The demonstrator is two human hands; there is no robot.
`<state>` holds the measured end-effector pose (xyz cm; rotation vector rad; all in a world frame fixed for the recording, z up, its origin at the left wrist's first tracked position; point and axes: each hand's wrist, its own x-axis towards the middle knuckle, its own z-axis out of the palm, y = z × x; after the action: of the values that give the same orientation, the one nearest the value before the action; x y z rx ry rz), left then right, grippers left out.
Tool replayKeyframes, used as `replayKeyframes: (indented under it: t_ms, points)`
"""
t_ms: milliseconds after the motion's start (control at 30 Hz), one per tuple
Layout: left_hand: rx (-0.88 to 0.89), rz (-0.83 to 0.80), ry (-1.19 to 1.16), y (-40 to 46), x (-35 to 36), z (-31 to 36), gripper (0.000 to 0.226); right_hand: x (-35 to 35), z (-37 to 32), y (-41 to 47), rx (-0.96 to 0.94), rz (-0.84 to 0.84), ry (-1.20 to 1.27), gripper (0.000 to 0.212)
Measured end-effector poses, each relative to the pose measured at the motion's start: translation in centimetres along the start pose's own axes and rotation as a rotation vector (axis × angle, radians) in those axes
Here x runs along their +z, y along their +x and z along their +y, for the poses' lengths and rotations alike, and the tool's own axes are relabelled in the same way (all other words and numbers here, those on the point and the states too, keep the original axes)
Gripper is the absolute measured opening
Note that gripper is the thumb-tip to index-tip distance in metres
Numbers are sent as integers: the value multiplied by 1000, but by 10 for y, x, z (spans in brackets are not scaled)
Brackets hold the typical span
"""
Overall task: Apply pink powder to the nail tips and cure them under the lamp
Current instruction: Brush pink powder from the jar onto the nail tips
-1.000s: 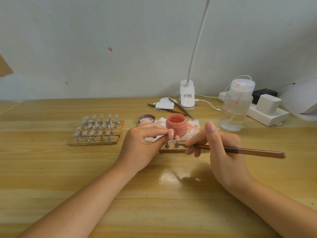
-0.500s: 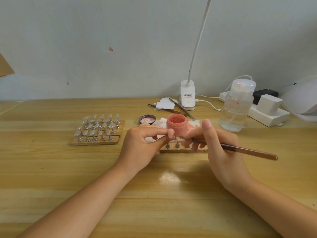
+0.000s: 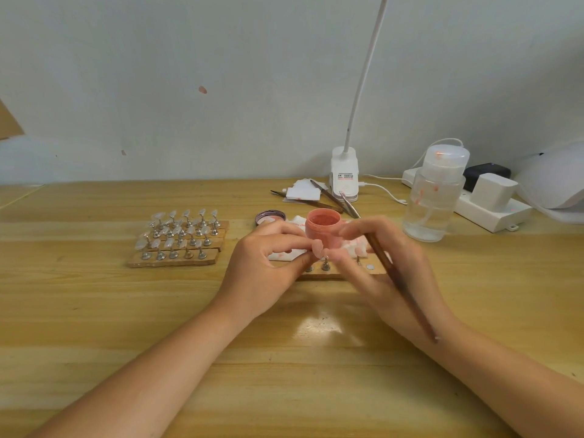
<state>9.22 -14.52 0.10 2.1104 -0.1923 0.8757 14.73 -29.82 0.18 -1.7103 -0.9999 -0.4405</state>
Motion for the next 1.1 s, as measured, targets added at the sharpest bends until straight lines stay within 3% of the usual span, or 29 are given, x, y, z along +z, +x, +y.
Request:
replayKeyframes:
  t_ms: [67,133,433,533,733,867,1100]
  points:
    - [-5,-15,27,0,-1,-1,21,3,5,0,-35,-40,-63,37]
    - [-2,-29,43,-1,-1,-1,25,5,7,0,-79,-83,-72,43]
    - [-17,-72,72,-1,-1,2,26,5,12,1,-181,-64,-101,29]
    - [-39,-81,71,0,-1,5,22,3,13,2,-151,-19,-76,31]
    - [-154,-80,122,1,-1,3,42,-18,19,9,-38,53,-21,25]
    - [-276,-161,126,1,-1,-5,43,-37,31,14,30,-48,-78,24]
    - [-289,-198,97,0,0,-14,36,-46,48,10,30,-221,-140,28]
